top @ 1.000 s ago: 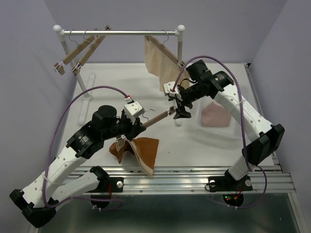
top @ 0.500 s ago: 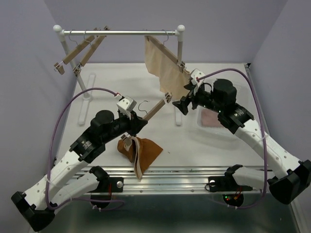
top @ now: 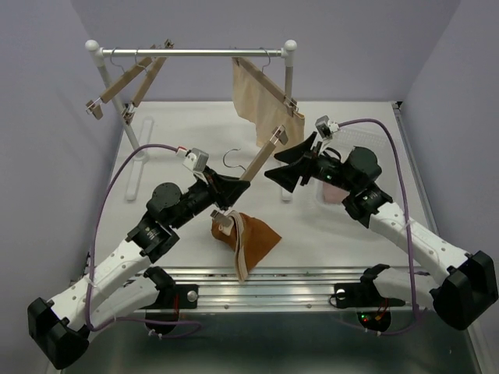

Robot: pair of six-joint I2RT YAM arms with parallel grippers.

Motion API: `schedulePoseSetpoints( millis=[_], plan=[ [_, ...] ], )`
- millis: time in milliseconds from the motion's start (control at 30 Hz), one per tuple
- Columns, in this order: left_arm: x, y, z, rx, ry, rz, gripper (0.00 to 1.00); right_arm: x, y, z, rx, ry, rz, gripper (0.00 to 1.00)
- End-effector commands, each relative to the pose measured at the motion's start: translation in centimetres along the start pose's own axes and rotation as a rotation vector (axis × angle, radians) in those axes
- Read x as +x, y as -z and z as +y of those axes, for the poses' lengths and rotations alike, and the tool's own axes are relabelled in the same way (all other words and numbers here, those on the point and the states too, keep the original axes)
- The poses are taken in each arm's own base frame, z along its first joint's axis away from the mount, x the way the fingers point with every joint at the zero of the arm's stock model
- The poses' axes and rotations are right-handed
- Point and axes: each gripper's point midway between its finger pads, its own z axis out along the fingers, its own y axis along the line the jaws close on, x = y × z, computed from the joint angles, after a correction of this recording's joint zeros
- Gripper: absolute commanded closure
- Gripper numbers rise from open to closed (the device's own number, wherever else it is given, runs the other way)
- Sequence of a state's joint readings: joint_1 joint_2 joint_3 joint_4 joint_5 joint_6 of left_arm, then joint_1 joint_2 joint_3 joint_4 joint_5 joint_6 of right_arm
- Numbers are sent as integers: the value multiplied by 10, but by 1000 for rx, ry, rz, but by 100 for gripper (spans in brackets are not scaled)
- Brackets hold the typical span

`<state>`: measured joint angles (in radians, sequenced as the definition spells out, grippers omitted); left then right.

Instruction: Remove the underwear clipped to the hanger

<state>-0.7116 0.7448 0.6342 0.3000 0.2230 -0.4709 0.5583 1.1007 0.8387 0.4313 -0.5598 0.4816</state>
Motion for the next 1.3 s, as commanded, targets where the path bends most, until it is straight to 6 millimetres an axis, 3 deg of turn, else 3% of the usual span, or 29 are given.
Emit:
schedulePoseSetpoints(
  millis=[0,67,233,533,633,667,833,900,967,1067,1100,1167,1267],
  plan=[
    [-31,-2,-32,140,31,-114,100,-30,-5,38,-196,-63,-134,0],
    [-30,-2,-31,139,35,-112,100,-29,-4,42,-230,-107,-150,0],
    [-31,-3,-34,162,45,-128,100,-30,-18,29,-203,-177,-163,0],
    [-28,-11,-38,191,51,-106,100,-42,-25,27,-266,-228,-269,19],
    [-28,-13,-40,203,50,-105,100,-41,-27,27,-288,-258,-273,31],
    [-29,-13,-40,205,50,-108,100,-39,-27,28,-297,-260,-270,41],
    [-27,-13,-42,218,50,-103,100,-42,-21,35,-336,-257,-293,71],
    [-28,-12,-42,222,51,-107,100,-42,-20,34,-334,-264,-307,99],
    [-27,-12,-41,218,55,-106,100,-44,-18,32,-321,-274,-323,99],
    [-25,-10,-39,204,63,-107,55,-48,-18,27,-281,-288,-346,99],
    [-25,-10,-37,193,64,-105,47,-49,-16,25,-270,-287,-358,99],
    [-28,-5,-36,178,63,-118,2,-52,-13,22,-230,-288,-373,99],
    [-26,1,-31,138,65,-100,1,-56,-13,14,-148,-269,-372,99]
  ],
)
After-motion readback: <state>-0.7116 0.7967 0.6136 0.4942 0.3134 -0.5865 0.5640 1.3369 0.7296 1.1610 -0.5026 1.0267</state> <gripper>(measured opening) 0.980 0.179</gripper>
